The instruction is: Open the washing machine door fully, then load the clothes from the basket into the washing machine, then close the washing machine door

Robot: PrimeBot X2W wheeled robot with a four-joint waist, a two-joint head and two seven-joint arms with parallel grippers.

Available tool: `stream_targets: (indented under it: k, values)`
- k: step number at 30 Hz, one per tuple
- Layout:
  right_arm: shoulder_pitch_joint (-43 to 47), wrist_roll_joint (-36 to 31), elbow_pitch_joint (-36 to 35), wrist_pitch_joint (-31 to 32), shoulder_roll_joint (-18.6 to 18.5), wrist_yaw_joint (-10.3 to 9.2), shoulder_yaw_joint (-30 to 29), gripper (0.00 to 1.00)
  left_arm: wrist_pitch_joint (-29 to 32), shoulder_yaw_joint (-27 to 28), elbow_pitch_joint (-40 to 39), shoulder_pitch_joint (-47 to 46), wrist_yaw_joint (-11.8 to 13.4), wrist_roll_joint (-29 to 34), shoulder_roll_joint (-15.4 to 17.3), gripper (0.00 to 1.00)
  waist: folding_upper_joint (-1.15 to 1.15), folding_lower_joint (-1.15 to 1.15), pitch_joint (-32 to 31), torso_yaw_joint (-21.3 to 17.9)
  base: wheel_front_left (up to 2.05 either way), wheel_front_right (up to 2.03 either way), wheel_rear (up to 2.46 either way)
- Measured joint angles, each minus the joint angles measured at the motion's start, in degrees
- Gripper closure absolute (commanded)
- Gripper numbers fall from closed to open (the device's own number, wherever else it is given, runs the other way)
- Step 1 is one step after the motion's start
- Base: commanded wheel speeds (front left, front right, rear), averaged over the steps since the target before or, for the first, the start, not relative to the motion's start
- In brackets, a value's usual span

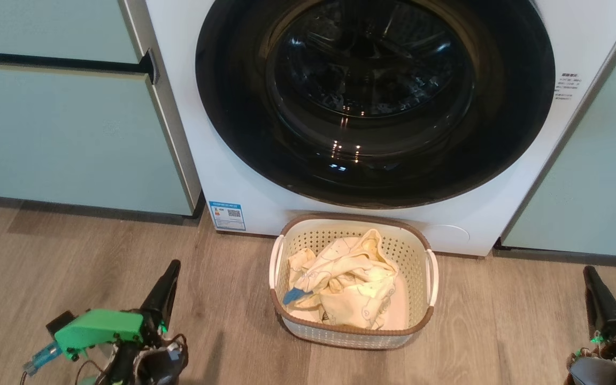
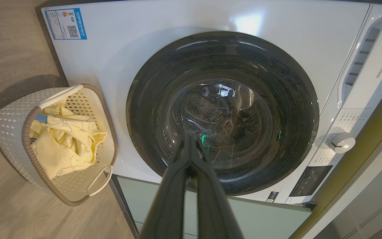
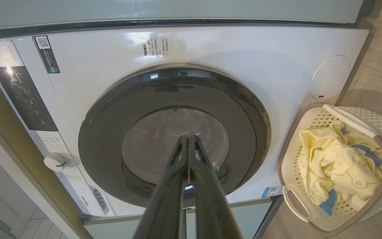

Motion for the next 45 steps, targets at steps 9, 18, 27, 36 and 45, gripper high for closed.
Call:
stream_targets:
  k: [9,18,27,36,45]
  values:
    - [0.0,0.0,0.0,0.0,0.0,0.00,0.0,1.00,0.0,0.0,0.0,0.0,0.0,0.0,0.0,1.00,0.00,0.00,0.0,0.0,0.00,0.00,0.00]
    - [0.0,0.0,0.0,0.0,0.0,0.00,0.0,1.00,0.0,0.0,0.0,0.0,0.0,0.0,0.0,1.00,0.00,0.00,0.0,0.0,0.00,0.00,0.00]
    - [0.0,0.0,0.0,0.0,0.0,0.00,0.0,1.00,0.0,0.0,0.0,0.0,0.0,0.0,0.0,1.00,0.00,0.00,0.0,0.0,0.00,0.00,0.00]
    - [2.3,0.0,3.7,0.0,1.0,0.01,0.4,1.00,0.0,-0.2,3.6,2.3,0.0,0.0,-0.5,1.00,0.00,0.00,0.0,0.0,0.00,0.00,0.00]
    - [5.8,0.1,6.3,-0.7,1.5,0.01,1.2,0.00,-0.7,-1.1,7.0,5.5,0.3,0.0,-1.2,0.00,0.00,0.00,0.1,0.0,0.00,0.00,0.00]
